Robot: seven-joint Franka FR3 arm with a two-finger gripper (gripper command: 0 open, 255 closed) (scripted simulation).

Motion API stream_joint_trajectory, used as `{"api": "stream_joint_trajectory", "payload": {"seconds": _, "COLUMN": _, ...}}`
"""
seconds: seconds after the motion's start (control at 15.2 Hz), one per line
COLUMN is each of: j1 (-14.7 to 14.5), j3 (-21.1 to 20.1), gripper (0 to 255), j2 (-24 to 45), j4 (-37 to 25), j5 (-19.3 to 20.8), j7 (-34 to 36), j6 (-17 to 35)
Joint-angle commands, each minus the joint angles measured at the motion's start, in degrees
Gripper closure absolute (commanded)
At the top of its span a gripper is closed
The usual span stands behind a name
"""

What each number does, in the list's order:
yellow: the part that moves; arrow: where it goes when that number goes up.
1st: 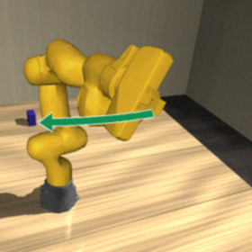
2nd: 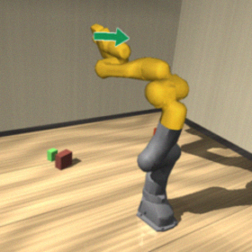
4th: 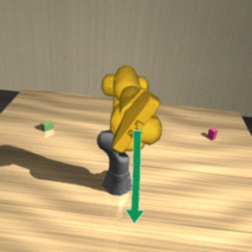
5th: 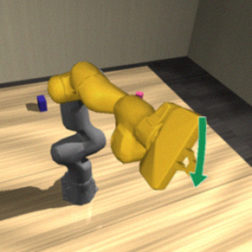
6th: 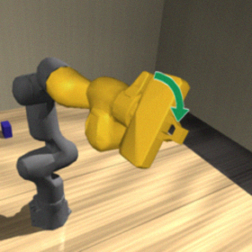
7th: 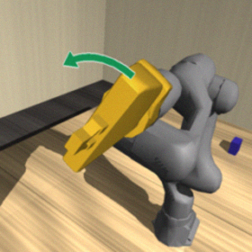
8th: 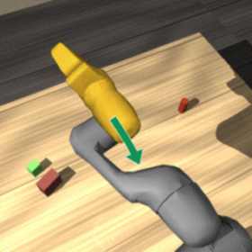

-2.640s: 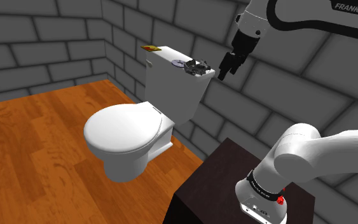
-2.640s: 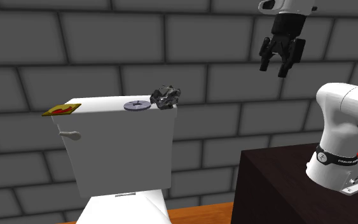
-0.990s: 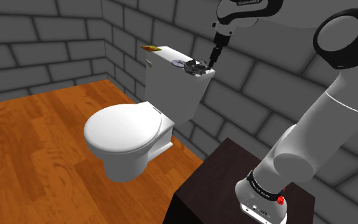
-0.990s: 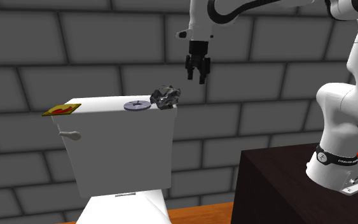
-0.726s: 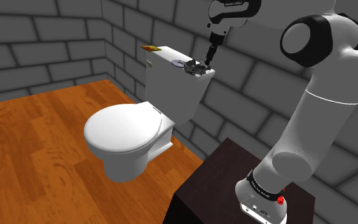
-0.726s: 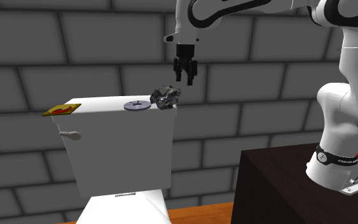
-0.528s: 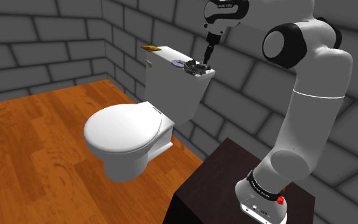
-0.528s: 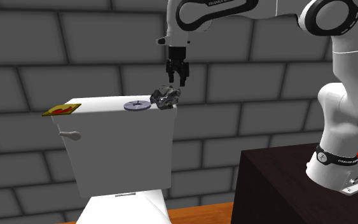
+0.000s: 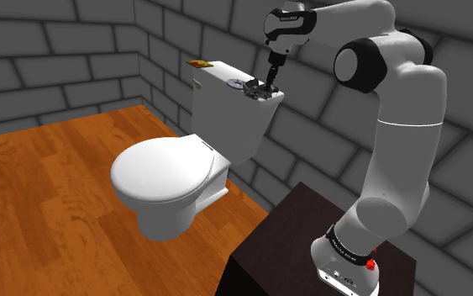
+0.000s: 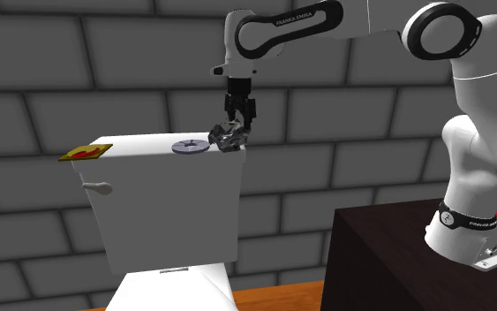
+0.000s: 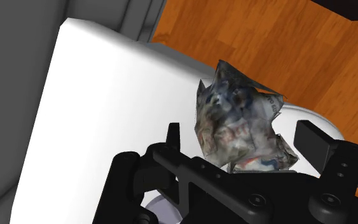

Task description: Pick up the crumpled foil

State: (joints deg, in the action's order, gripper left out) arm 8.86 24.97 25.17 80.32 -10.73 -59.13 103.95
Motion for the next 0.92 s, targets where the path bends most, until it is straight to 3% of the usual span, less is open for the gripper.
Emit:
{"api": "stream_joint_trajectory", "payload": {"seconds": 0.0, "j1": -0.31, "j3": -0.10, "gripper": 0, "j2": -0.03, "j4": 1.50, "j5": -0.03, "j7": 0.12, "j6": 1.48}}
{"api": "stream_joint_trajectory", "payload": {"seconds": 0.07, "j1": -0.32, "j3": -0.10, "gripper": 0, "j2": -0.03, "j4": 1.51, "j5": -0.02, "j7": 0.12, "j6": 1.49}}
{"api": "stream_joint_trajectory", "payload": {"seconds": 0.13, "j1": -0.26, "j3": -0.10, "gripper": 255, "j2": 0.04, "j4": 1.33, "j5": -0.05, "j7": 0.10, "j6": 1.38}}
{"api": "stream_joint_trajectory", "payload": {"seconds": 0.86, "j1": -0.21, "j3": -0.03, "gripper": 255, "j2": -0.15, "j4": 0.13, "j5": 0.07, "j7": 0.22, "j6": 0.01}}
